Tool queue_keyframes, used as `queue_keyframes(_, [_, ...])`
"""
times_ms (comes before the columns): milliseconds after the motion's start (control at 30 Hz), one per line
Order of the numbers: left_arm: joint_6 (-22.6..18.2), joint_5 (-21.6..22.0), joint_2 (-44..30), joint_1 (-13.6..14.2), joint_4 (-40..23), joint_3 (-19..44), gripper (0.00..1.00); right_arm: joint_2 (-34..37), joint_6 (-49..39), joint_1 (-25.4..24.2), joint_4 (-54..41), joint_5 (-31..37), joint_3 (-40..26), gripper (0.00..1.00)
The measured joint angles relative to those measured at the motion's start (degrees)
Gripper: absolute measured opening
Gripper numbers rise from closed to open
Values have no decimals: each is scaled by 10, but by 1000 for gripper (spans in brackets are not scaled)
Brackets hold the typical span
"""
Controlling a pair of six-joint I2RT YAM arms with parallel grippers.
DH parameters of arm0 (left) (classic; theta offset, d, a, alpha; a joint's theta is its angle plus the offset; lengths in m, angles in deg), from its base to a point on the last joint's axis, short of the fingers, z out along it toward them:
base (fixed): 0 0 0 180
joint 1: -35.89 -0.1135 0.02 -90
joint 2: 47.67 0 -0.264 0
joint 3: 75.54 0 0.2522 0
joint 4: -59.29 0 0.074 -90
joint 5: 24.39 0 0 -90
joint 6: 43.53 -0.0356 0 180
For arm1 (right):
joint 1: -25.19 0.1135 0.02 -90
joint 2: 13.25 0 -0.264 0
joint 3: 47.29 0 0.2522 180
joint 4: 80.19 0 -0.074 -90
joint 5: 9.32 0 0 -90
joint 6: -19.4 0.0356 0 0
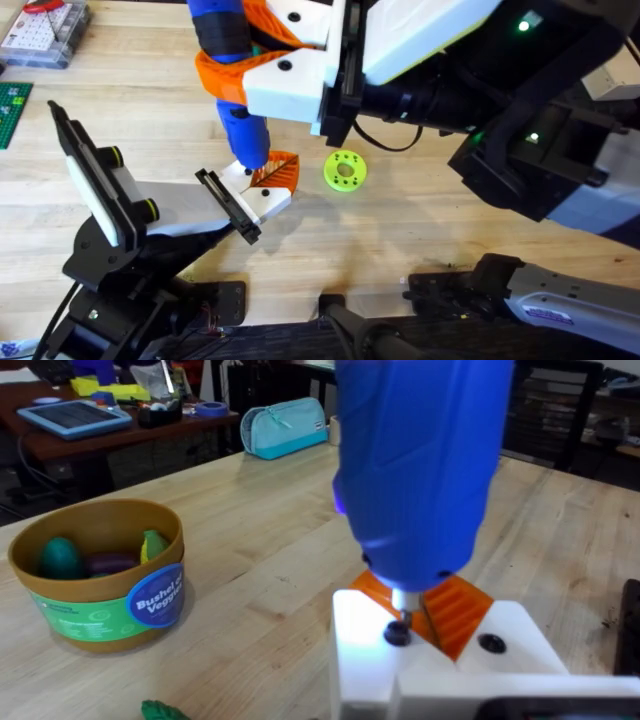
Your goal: Pick up the gripper from the table and insert it into the empty holder that is missing its gripper. Then pick up a screw, insert it into the mounting hole, and use the screwdriver to tighten it. Finally, clean up the table by picking up the vegetable and placing it into the bucket.
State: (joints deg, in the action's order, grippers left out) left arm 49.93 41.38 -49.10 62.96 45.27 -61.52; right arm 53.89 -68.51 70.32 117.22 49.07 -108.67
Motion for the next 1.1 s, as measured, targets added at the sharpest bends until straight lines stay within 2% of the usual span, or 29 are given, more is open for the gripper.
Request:
queue_keyframes(300, [0,0,0,0,-12,0,11,0,-2,0,-13,0,6,93])
queue_keyframes(633, [0,0,0,0,-12,0,11,-65,-19,-15,-12,5,7,92])
queue_keyframes(1100, [0,0,0,0,-12,0,11,-37,-26,-11,0,5,9,94])
